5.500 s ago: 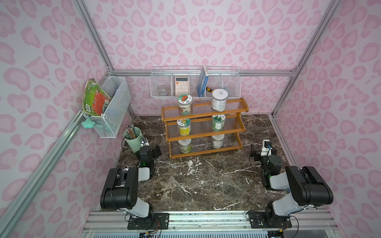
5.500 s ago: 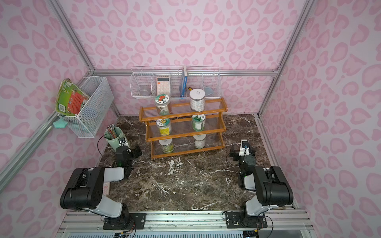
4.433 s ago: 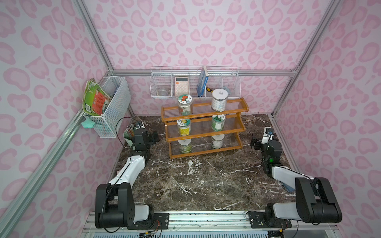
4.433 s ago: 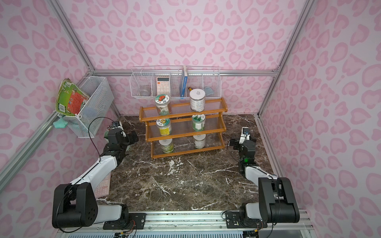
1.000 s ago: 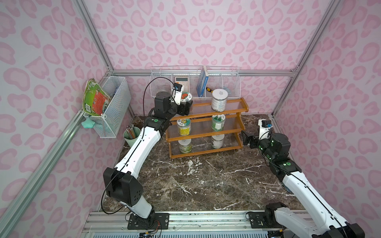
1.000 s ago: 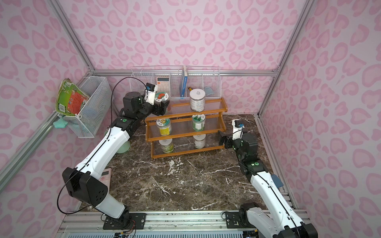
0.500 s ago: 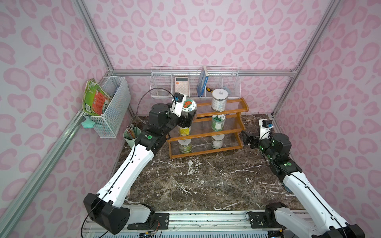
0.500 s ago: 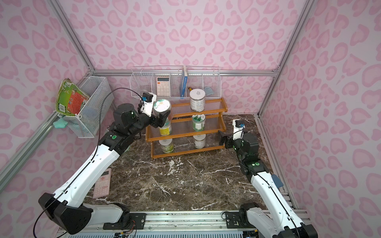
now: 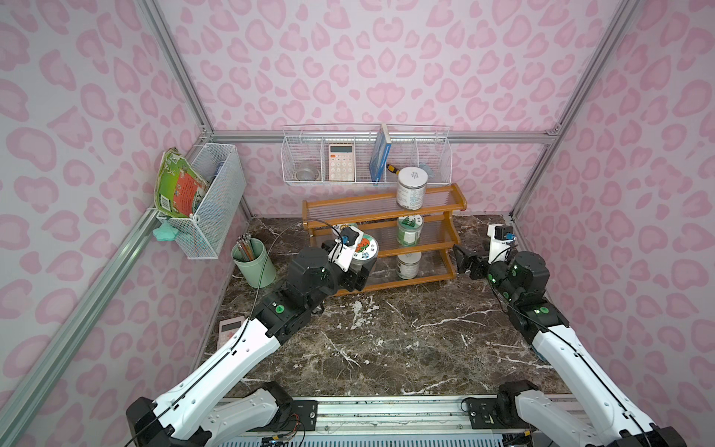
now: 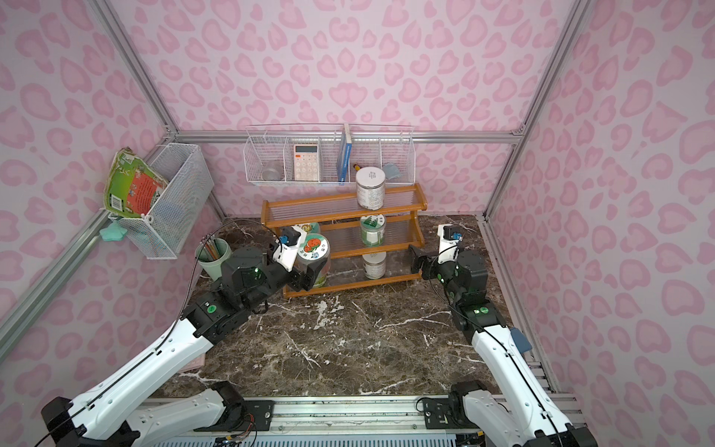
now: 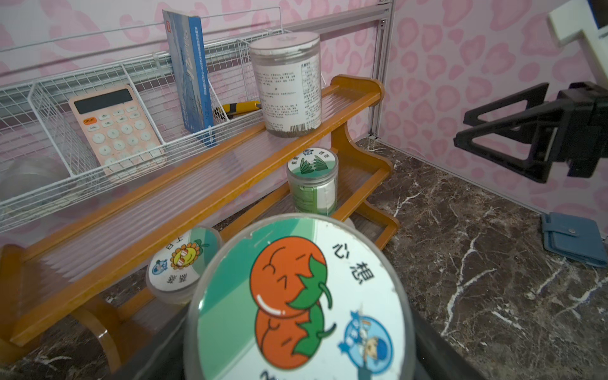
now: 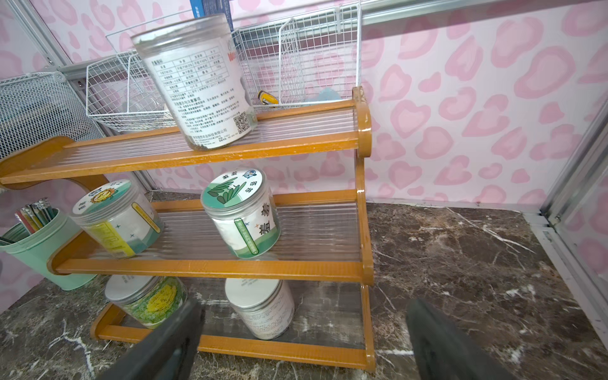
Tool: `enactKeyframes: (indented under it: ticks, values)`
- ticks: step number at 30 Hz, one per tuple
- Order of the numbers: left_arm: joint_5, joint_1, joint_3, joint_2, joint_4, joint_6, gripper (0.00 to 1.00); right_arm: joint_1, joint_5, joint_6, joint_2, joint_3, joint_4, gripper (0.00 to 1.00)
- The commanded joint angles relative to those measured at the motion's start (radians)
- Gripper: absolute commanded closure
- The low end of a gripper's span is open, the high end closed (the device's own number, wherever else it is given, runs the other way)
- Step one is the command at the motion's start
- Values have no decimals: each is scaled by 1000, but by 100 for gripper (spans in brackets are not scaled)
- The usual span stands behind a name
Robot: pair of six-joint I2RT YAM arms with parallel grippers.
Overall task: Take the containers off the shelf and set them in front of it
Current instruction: Place the container at the center of the board.
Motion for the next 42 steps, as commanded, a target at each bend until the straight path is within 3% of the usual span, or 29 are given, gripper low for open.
enactKeyframes:
  ticks: [1,6,10,17,31,42]
  values:
    - [-112,-28,-74,-46,60,-29,31,1,-5,-2,-16,-5,9,1]
    - [-172,-53,-195,-115,94,-93,32,1,-7,-4,-38,-20,10,1]
    - [-244,-64,-232,-150,20,-179,34,0,-23,15,-51,-35,30,1]
    - [-306,-83,-394,-189,105,-281,35,3,-46,50,-67,-78,87,1]
    - [-403,-95,-612,-134,361,-314,37,46,-49,53,-67,-115,122,1]
    - [-438,-96,-731,-142,429,-348,38,47,-29,50,-70,-124,154,1]
